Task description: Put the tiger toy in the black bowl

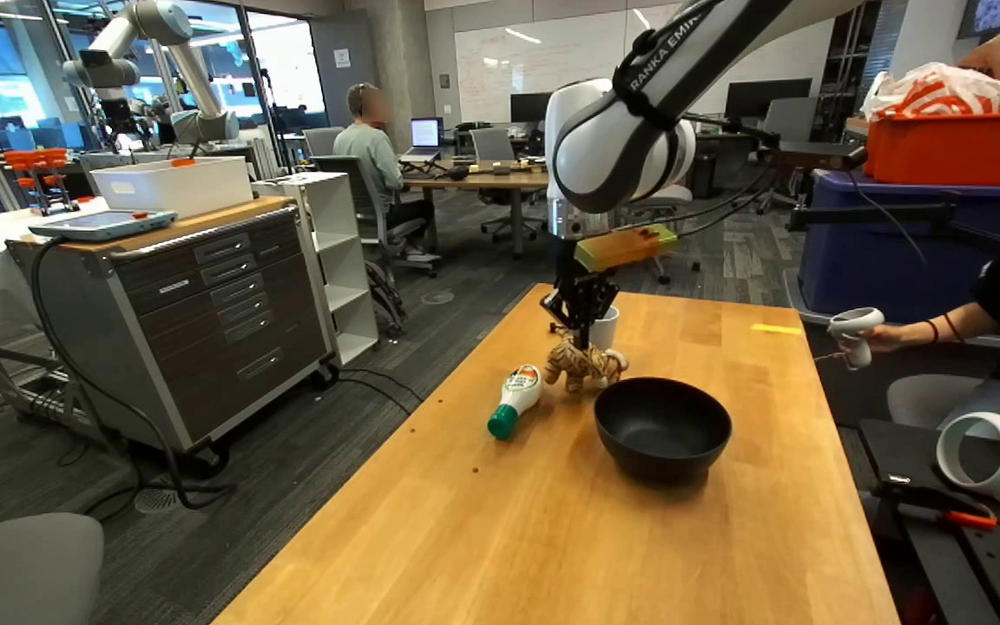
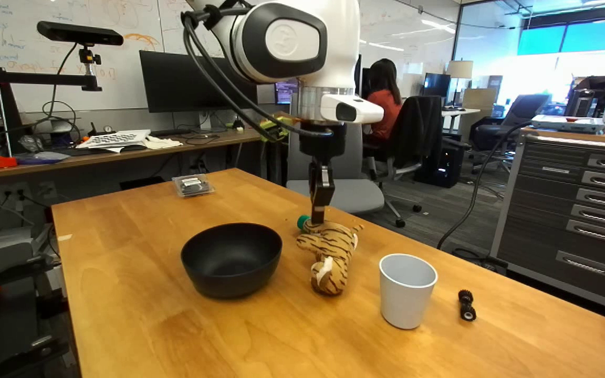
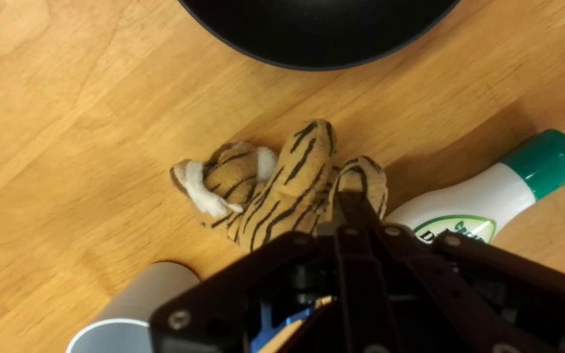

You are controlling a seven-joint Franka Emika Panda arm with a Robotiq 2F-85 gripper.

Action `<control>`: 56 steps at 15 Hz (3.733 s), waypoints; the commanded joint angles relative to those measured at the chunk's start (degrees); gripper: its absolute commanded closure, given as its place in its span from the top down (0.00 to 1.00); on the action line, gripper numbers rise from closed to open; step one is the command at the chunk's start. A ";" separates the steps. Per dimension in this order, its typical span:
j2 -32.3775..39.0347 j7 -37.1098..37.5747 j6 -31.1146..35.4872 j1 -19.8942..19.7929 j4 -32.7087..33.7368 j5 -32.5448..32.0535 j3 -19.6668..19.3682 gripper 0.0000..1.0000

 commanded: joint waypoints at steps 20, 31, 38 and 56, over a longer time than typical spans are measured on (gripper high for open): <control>-29.49 -19.22 -28.62 -1.17 -18.97 -0.76 2.72 0.00; -26.82 -16.80 -26.09 -0.80 -20.24 0.24 3.13 0.00; -24.10 -12.98 -16.76 -0.44 -17.52 5.78 3.94 0.00; -39.55 -28.03 -33.11 -2.01 -10.30 4.16 1.79 1.00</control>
